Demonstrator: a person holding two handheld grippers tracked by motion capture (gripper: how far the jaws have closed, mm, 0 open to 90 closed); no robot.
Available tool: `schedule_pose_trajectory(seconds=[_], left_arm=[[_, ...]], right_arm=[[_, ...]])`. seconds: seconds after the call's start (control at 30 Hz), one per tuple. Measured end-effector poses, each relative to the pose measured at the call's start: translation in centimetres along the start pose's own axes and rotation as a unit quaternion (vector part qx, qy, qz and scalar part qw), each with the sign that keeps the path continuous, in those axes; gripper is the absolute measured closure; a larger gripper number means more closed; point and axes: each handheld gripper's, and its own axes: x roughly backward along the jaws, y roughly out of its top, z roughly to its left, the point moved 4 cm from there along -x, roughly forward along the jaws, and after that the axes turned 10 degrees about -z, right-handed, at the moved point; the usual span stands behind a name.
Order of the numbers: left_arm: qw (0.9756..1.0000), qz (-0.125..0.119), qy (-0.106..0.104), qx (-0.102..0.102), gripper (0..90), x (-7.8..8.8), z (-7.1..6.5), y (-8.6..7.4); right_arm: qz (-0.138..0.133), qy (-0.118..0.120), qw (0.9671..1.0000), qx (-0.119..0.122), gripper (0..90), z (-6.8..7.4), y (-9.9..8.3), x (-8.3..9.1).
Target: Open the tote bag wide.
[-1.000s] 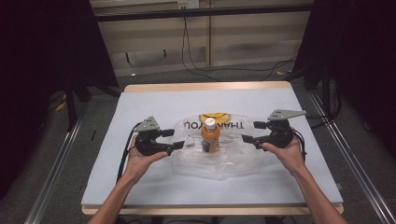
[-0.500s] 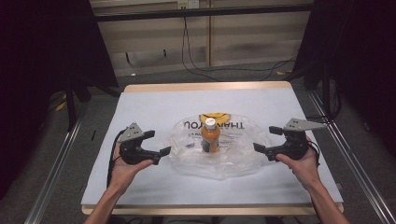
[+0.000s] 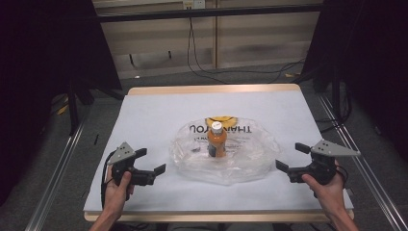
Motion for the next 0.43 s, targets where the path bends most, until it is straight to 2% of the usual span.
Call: schedule_pose_trajectory(seconds=[0.03,0.07,0.1,0.17,0.27,0.3,0.43], left_arm=[[1.0,-0.003,-0.008,-0.004,3.2,0.3,-0.3,-0.5],[0.9998,0.007,-0.013,-0.013,3.3,0.6,-0.4,-1.1],[0.9998,0.01,-0.005,-0.015,3.2,0.9,-0.6,-1.6],[1.0,0.001,0.004,0.003,3.1,1.4,-0.7,-2.2],[0.9997,-0.006,0.024,-0.004,2.4,2.0,-0.5,-2.2],[0.9997,-0.012,0.022,0.002,2.5,2.1,-0.4,-2.1],[0.9992,-0.013,0.038,0.004,2.5,2.4,0.0,-2.2]], right_arm=[[0.003,-0.003,1.0,0.002,3.7,0.1,-0.3,0.2],[-0.003,-0.004,1.0,0.0,3.4,0.1,-0.4,0.5],[-0.009,-0.011,0.9999,-0.001,2.7,0.1,-0.5,0.9],[-0.025,-0.023,0.9994,-0.006,3.5,0.1,-0.7,1.6],[-0.036,-0.031,0.9988,-0.014,3.5,0.0,-1.2,2.3],[-0.034,-0.031,0.9988,-0.016,3.5,0.0,-1.4,2.3],[-0.023,-0.028,0.9993,-0.008,4.2,0.5,-1.9,2.2]])
